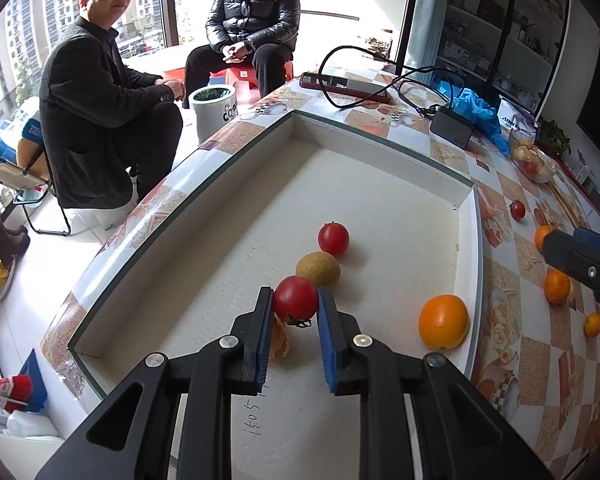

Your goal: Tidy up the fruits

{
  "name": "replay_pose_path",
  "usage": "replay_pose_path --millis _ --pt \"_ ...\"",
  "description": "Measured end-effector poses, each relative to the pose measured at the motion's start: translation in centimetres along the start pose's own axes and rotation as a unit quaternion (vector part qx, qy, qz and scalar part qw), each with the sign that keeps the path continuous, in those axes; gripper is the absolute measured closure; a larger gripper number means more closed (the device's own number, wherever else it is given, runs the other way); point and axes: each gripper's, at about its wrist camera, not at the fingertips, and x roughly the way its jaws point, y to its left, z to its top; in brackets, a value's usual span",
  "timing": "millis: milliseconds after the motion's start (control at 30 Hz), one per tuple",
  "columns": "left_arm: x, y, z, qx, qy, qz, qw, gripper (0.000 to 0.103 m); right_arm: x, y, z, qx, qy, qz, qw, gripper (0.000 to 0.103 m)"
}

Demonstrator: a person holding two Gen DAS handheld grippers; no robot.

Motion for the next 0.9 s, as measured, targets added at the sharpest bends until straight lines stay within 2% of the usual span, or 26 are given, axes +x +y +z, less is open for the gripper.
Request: replay_pose_path --millis 67,133,200,233,367,433,500,533,567,700,800,900 --pt "0.0 0.0 -0.1 0.003 -0.003 0.001 1.0 0.078 -1.3 -3.5 -1.5 0.014 -0.011 -0.062 0.998 0.009" --pt "-0.1 0.1 -0.1 0.0 -0.006 0.002 1.0 0.071 -2.2 -7.6 -3.3 0.043 -0.012 -0.107 0.993 0.009" --pt "-0.4 0.1 -0.1 -0.007 -0.01 -0.002 0.9999 0.055 -2.4 -11.4 -5.2 0.075 0.001 -0.136 0.988 0.009" --pt "-0.7 0.1 -0.1 -0.009 -0.014 -0.002 0.9999 0.052 -2.3 -13.1 -6.2 0.092 0.01 -0.146 0.985 0.009" --pt "-1.3 -0.7 -0.4 0.001 -0.021 -0.002 0.9998 0.047 -0.8 -16.8 -9.2 0.136 0.047 -0.133 0.981 0.009" --pt "-1.5 -1.3 -0.6 0.009 -0.019 -0.003 0.9998 0.047 0.3 -17.0 -10.2 0.14 0.061 -0.117 0.981 0.022" --pt "-1.7 -1.7 -0.7 0.019 -0.018 -0.005 0.9997 0.047 0.4 -16.0 -10.3 0.122 0.049 -0.127 0.983 0.041" --pt "-1.8 -1.9 -0.8 0.023 -0.018 -0.004 0.9996 0.047 0.3 -15.7 -10.3 0.12 0.046 -0.125 0.984 0.046" --pt "-1.9 -2.1 -0.8 0.026 -0.019 -0.003 0.9995 0.047 0.1 -15.4 -10.2 0.12 0.045 -0.126 0.984 0.065" --pt "-2.0 -2.0 -1.0 0.024 -0.023 -0.005 0.9994 0.047 -0.3 -14.8 -9.7 0.129 0.042 -0.107 0.985 0.064" --pt "-1.9 -1.7 -1.4 0.011 -0.028 0.001 0.9995 0.047 -1.4 -12.9 -8.0 0.121 0.031 -0.068 0.99 0.064" --pt "-1.9 -1.0 -1.9 -0.012 -0.045 0.017 0.9988 0.046 -1.7 -9.3 -5.2 0.098 0.02 -0.013 0.995 0.064"
